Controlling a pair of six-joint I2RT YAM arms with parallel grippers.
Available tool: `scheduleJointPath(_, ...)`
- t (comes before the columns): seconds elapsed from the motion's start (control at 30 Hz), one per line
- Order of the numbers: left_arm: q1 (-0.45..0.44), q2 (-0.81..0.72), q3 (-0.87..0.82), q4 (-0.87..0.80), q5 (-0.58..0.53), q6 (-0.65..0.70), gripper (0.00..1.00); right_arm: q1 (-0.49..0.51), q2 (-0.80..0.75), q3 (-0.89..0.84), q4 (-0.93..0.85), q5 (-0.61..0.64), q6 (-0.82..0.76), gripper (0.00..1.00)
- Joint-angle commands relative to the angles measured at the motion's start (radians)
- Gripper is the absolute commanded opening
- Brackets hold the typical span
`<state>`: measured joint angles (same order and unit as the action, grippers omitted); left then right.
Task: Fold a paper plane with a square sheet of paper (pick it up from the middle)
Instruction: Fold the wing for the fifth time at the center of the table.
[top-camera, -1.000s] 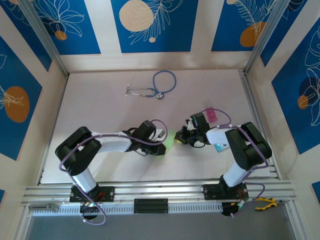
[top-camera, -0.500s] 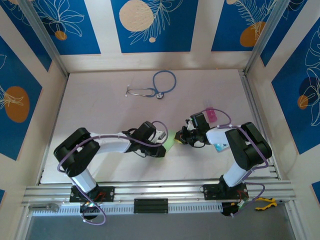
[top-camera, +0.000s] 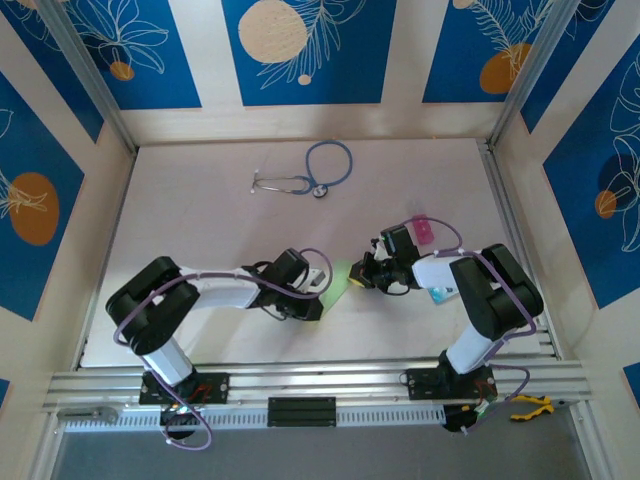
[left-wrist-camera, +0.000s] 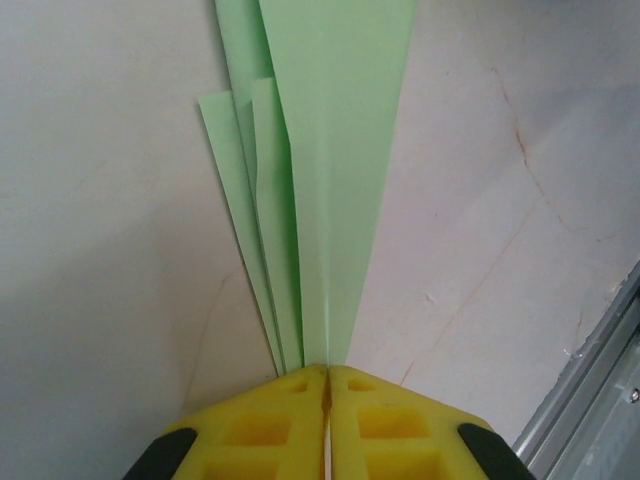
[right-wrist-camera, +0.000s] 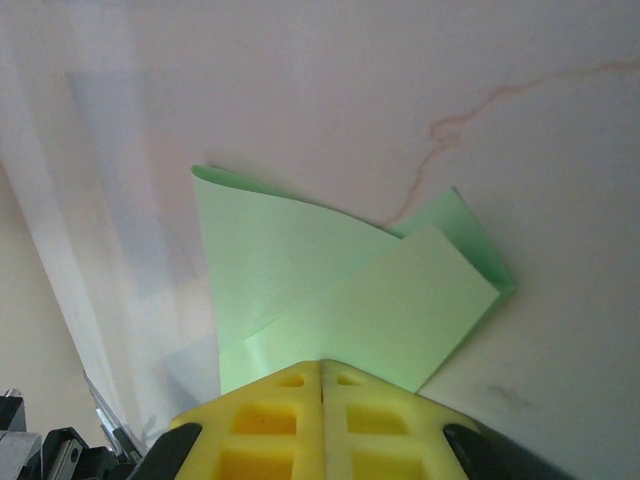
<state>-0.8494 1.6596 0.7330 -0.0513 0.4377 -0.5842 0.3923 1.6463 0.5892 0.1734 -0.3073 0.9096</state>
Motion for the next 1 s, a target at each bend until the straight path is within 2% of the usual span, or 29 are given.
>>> scheduleJointPath(0.0, -0.008, -0.019, -0.037, -0.046, -0.023, 0.011, 0.09, 0.001, 0.059, -0.02, -0.101, 0.094, -0.011, 0.01)
scheduleJointPath(0.23, -0.008, -0.072, -0.064, -0.056, -0.043, 0.004, 0.01, 0.001, 0.06, -0.017, -0.104, 0.093, -0.011, 0.01)
scheduleJointPath(0.43, -0.008, -0.169, -0.067, 0.012, -0.035, -0.037, 0.0, 0.001, 0.059, -0.02, -0.103, 0.091, -0.009, 0.01)
scheduleJointPath(0.6, -0.01, -0.11, -0.022, 0.131, 0.062, -0.092, 0.02, 0.0, 0.058, -0.017, -0.107, 0.09, -0.009, 0.01)
scheduleJointPath(0.7, -0.02, -0.049, 0.021, 0.142, 0.097, -0.095, 0.03, 0.001, 0.058, -0.016, -0.107, 0.091, -0.009, 0.01)
scheduleJointPath(0.97, -0.033, 0.02, 0.033, 0.056, 0.052, -0.054, 0.05, 0.001, 0.056, -0.018, -0.112, 0.093, -0.011, 0.01)
